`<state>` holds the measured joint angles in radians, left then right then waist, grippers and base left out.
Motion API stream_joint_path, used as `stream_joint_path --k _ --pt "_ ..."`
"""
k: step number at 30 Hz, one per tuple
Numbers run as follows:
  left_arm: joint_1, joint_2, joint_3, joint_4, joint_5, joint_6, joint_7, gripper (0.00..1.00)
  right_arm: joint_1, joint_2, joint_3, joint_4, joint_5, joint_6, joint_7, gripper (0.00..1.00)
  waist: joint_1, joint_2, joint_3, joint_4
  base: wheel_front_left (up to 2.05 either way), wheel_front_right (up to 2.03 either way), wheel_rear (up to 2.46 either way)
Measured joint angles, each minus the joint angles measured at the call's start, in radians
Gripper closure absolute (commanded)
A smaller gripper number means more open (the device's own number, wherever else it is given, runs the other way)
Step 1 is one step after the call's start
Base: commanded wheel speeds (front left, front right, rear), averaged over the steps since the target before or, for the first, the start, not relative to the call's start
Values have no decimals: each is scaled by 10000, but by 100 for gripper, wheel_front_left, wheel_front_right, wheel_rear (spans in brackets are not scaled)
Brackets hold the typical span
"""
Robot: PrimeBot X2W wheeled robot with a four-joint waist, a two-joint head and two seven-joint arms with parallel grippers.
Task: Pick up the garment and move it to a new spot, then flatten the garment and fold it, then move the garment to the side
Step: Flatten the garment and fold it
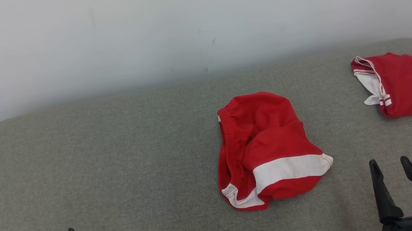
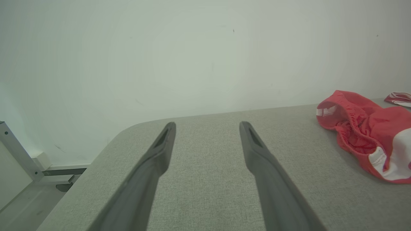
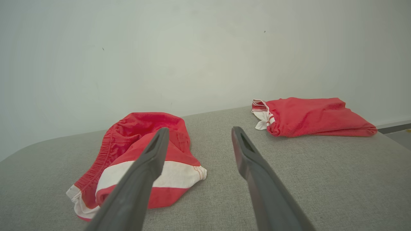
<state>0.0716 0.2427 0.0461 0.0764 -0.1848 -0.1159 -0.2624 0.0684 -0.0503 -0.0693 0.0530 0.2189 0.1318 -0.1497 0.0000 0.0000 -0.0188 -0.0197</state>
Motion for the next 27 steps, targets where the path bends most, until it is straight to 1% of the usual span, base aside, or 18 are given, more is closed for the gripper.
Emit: stream_joint_path --k 5,27 --pt "0 19 -31 42 109 -73 0 0 1 0 6 10 -27 0 12 0 0 0 -2 -1 0 0 0" --pt "-88 12 -56 267 198 -90 0 0 46 2 320 -217 -174 0 234 0 0 0 -6 121 0 0 0"
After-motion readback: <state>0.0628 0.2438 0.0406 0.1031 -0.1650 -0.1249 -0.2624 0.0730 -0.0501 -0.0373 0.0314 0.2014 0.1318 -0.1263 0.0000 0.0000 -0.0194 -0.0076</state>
